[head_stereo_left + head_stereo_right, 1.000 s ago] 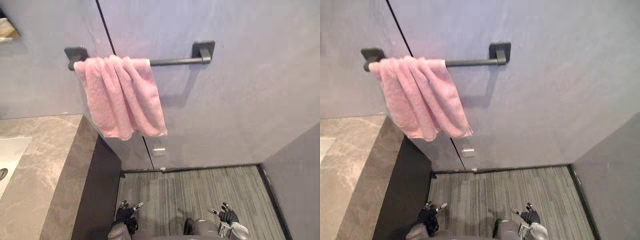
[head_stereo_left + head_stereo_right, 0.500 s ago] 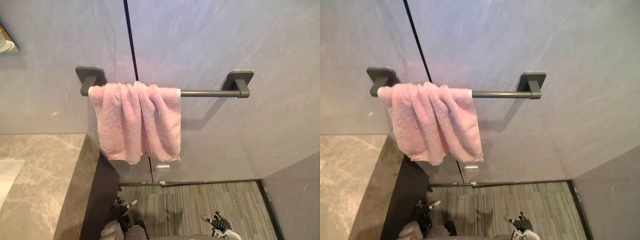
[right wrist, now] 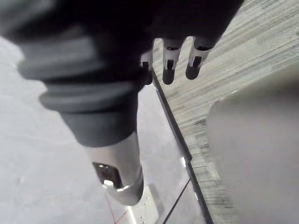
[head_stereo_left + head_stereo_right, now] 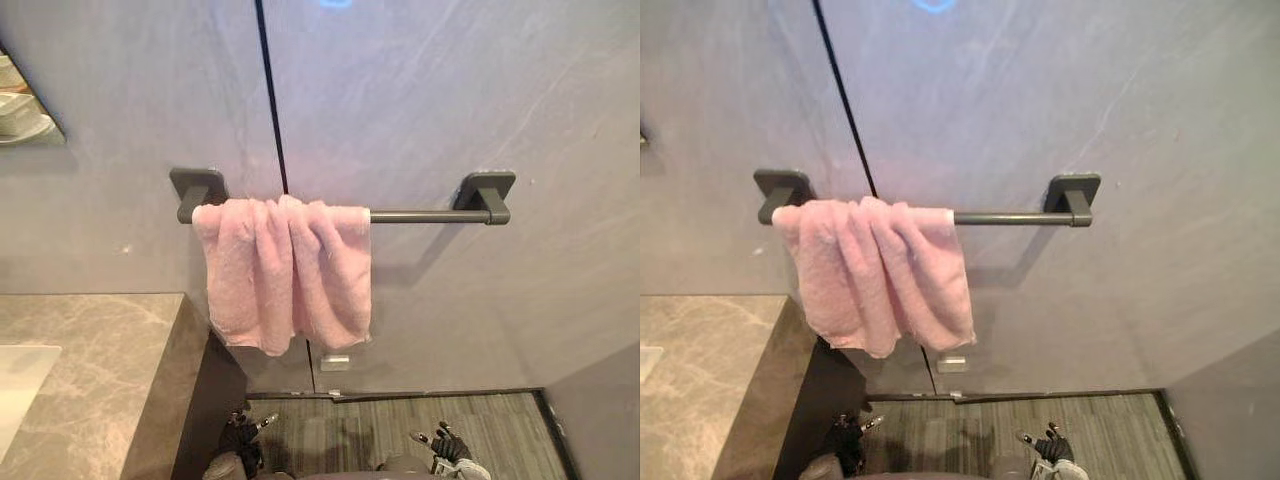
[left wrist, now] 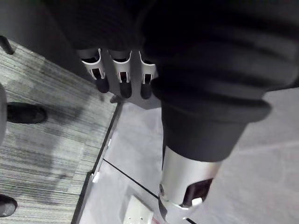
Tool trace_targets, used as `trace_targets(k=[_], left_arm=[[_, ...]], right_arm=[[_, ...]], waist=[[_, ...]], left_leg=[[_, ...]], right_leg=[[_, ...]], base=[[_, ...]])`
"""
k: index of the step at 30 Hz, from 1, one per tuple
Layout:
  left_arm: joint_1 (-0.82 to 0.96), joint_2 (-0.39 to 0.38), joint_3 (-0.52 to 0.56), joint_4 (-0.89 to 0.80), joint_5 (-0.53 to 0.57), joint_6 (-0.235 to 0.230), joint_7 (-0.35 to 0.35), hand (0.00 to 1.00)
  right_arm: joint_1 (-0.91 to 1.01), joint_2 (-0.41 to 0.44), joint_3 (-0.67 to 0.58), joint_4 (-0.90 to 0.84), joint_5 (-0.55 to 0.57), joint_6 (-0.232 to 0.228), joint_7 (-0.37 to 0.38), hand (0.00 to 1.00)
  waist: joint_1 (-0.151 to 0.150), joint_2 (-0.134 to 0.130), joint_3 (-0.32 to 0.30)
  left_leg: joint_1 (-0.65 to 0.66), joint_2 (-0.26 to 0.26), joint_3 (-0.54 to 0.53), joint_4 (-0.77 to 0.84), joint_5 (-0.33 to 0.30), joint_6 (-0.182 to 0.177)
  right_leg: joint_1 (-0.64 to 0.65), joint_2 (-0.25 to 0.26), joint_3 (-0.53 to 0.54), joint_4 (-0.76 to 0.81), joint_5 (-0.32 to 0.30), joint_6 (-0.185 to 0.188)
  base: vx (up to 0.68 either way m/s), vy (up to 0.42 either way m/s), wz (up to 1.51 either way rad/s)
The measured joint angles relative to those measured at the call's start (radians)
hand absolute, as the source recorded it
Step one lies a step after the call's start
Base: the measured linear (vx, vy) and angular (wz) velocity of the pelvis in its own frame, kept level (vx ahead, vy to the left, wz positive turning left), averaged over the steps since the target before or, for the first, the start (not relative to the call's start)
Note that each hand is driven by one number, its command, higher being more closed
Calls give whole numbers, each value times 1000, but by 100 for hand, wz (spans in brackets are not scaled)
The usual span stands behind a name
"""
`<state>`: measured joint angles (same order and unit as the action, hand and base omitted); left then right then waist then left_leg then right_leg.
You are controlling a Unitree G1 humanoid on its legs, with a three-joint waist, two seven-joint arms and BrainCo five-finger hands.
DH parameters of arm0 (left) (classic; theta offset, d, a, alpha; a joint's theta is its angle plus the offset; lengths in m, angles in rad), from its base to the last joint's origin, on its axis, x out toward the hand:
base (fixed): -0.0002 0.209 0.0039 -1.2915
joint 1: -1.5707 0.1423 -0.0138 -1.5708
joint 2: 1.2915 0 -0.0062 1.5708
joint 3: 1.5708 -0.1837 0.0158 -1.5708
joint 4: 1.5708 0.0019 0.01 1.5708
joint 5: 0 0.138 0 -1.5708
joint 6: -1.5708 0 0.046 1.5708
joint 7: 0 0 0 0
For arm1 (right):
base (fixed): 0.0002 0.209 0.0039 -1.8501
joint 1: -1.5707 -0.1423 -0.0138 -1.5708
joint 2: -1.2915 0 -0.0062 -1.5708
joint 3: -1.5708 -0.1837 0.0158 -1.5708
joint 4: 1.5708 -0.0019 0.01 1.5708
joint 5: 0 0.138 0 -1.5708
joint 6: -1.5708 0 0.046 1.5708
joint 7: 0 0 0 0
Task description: Organize washtable
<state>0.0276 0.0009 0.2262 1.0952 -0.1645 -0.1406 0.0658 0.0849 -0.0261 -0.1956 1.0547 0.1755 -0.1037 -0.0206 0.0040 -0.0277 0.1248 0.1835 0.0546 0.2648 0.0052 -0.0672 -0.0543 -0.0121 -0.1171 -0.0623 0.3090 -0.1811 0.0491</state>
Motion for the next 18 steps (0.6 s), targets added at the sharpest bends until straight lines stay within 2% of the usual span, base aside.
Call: trace_targets(k=[2,6,11,14,18], left_arm=[[3,-9,2,2,0,0,0,0],[3,-6,-1,5,1,0,0,0],[3,22,-35,5,0,-2,3,0],[5,29,-49,4,0,-8,8,0],[25,45,-121,-30,0,-24,34,0]], right_arm=[[1,-6,-1,2,-1,0,-1,0],[-1,-7,-1,24,-8,0,-2,0],[-1,-1,0,33,-8,-3,-3,0],[-2,-1,1,42,-8,-4,-3,0],[-2,-2,6,40,-7,-7,-8,0]], waist=[[4,13,-8],[8,11,-9],[9,-9,-11],[10,-10,-10],[9,-9,-10]], left_leg=[[7,15,-17,-9,1,-2],[21,24,-41,-30,2,-3],[8,5,-70,-30,3,-2],[5,-10,-89,-28,4,2],[1,-16,-123,-27,7,7]], right_leg=[[28,22,-12,-43,17,-6],[82,41,-23,-140,57,-3],[103,24,-40,-204,90,15],[116,10,-51,-222,95,22],[129,5,-74,-230,96,23]], base=[[125,-97,6],[33,-12,3],[-25,34,11],[-33,38,17],[-29,-9,17]])
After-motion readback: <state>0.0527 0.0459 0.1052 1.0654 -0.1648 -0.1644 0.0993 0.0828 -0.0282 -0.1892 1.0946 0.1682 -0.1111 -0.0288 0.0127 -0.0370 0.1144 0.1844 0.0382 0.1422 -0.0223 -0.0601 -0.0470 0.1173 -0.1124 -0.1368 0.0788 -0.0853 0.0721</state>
